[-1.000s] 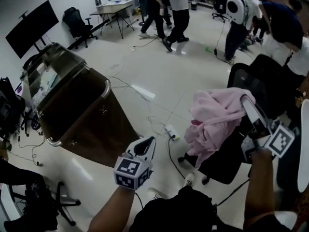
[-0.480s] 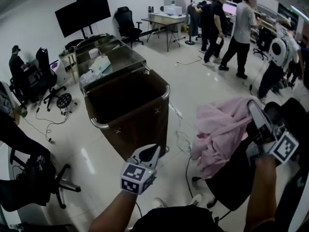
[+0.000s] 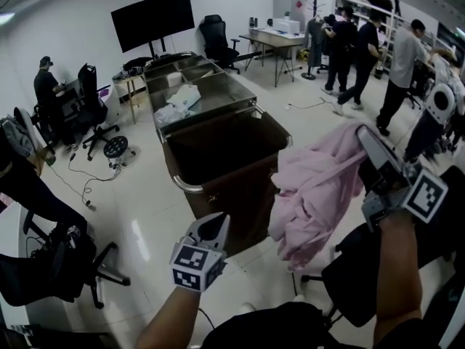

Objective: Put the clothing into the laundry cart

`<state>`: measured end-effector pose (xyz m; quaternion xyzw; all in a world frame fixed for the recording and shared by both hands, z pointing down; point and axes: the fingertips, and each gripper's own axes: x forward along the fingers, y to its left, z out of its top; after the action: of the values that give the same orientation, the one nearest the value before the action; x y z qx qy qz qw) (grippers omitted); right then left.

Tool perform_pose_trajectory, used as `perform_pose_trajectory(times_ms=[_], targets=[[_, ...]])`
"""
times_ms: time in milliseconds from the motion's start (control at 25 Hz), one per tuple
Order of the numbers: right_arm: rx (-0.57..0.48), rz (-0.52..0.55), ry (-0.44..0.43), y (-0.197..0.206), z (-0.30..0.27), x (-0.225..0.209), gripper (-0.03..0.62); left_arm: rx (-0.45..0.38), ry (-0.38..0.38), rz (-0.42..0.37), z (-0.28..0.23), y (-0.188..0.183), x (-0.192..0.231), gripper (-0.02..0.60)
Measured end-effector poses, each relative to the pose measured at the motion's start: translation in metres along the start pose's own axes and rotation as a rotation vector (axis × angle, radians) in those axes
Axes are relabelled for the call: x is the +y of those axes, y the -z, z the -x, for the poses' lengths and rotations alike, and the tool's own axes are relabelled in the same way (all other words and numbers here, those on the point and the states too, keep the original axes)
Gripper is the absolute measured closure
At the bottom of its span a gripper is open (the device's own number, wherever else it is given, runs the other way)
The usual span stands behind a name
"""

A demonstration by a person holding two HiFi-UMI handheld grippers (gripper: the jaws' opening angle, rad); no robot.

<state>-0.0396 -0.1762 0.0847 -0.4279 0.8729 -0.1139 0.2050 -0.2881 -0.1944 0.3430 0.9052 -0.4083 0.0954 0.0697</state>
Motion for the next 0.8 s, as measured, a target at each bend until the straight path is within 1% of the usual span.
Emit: perform_pose_trajectory(times_ms=[240, 400, 600, 720, 800], targets=[[-0.047, -0.045, -0.082, -0.016, -0.073, 0.024, 0.557, -0.038, -0.064, -0.014, 0.013, -0.034, 0.04, 0.583], [-0.07, -0.056, -0.109, -0.019, -0.118, 0.024, 0.559, -0.061, -0.106, -0.032, 0.015, -0.054, 0.06, 0.583], [-0.002, -0.019, -0.103, -0.007, -0.172, 0.006, 0.559, -0.081, -0.179, -0.042, 0.017, -0.074, 0.081, 0.583], [0.027, -0.009, -0.125, 0.005, -0.208, -0.005, 0.557, -0.095, -0.233, -0.044, 0.012, -0.083, 0.1, 0.583], [0.042, -0.036, -0.143, 0.017, -0.237, -0.011, 0.558, -0.084, -0.262, -0.034, 0.01, -0.084, 0.114, 0.583]])
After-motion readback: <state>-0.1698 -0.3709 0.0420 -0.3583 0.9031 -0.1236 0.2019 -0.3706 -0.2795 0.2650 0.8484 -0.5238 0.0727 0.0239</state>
